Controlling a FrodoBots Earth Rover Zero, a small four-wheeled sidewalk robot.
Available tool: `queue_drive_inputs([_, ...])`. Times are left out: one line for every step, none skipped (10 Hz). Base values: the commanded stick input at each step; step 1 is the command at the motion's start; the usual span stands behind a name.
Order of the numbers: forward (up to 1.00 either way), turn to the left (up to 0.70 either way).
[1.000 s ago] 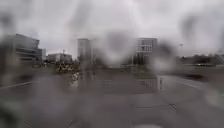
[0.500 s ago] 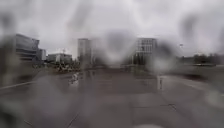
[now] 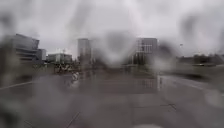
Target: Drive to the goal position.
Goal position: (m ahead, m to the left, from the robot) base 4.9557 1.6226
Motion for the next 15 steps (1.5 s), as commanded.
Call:
queue_drive_inputs([0.07, 0.0])
queue_drive_inputs([0.07, 0.0])
queue_drive_inputs([0.07, 0.0])
queue_drive_inputs([0.07, 0.0])
queue_drive_inputs([0.07, 0.0])
queue_drive_inputs([0.07, 0.0])
queue_drive_inputs([0.07, 0.0])
queue_drive_inputs([0.07, 0.0])
queue_drive_inputs([0.07, 0.01])
queue_drive_inputs([0.07, 0.0])
queue_drive_inputs([0.07, 0.0])
queue_drive_inputs([0.07, 0.0])
queue_drive_inputs([0.07, 0.0])
queue_drive_inputs([0.07, 0.0])
queue_drive_inputs([0.07, 0.0])
